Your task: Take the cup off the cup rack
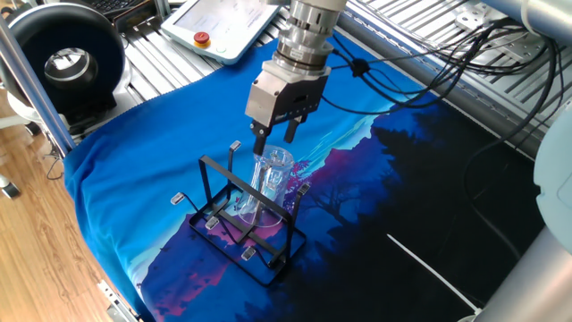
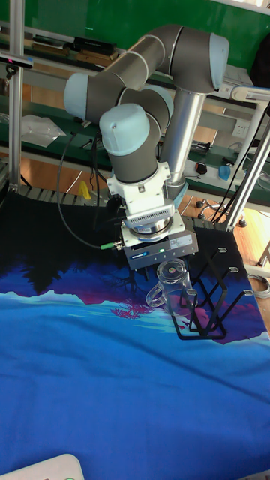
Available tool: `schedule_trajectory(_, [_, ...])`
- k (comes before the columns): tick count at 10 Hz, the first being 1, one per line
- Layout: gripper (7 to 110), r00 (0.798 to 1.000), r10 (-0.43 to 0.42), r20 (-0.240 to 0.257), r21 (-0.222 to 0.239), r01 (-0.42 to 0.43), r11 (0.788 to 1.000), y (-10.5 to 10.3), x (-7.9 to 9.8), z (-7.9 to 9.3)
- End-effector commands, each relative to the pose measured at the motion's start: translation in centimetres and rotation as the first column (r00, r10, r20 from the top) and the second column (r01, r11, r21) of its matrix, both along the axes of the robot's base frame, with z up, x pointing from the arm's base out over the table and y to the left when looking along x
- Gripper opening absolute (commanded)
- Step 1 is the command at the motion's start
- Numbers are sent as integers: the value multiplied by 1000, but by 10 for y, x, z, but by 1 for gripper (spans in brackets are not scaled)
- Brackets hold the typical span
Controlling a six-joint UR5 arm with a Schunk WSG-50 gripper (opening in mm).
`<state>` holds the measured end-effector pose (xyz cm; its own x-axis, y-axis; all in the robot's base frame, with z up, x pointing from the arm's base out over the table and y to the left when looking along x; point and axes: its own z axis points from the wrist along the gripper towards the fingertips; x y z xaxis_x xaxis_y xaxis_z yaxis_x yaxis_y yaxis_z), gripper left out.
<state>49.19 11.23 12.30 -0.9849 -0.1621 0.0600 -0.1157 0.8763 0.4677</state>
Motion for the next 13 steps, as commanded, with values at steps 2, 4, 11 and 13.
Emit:
schedule_trajectory(2, [88,1000,-24,-12,53,24,998,17,-4,3])
schedule_trajectory(4, [88,1000,-22,-12,33,22,999,13,-4,-7])
schedule_trajectory(11, [88,998,-35,-56,12,35,999,10,-13,-7])
schedule_trajectory(13, [88,997,-38,-60,17,39,999,12,-13,-7])
